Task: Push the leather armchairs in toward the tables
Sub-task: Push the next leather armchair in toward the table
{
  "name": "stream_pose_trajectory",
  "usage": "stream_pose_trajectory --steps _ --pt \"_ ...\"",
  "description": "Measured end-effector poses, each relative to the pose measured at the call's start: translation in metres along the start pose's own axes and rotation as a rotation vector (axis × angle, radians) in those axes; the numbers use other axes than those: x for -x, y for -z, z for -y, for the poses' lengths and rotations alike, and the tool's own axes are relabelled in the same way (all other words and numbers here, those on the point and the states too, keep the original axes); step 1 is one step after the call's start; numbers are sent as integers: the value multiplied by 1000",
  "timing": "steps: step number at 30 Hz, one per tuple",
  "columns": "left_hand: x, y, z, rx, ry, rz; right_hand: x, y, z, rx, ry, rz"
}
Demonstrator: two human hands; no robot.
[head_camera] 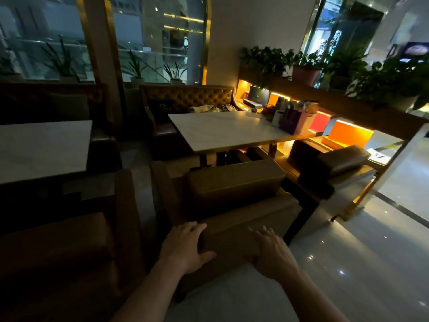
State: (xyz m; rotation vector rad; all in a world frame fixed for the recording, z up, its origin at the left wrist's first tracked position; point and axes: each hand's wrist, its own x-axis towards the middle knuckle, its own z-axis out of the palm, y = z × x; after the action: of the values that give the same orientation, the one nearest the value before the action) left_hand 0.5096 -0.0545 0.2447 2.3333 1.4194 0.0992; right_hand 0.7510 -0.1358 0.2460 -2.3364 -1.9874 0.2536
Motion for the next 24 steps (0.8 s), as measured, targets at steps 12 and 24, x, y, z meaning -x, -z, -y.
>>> stream_pose_trajectory --steps 12,24 --pt "-221 -103 -77 106 10 66 -165 -15 -162 40 -32 158" --pt "-336 -159 -51 33 266 87 -332 -97 -260 33 128 394"
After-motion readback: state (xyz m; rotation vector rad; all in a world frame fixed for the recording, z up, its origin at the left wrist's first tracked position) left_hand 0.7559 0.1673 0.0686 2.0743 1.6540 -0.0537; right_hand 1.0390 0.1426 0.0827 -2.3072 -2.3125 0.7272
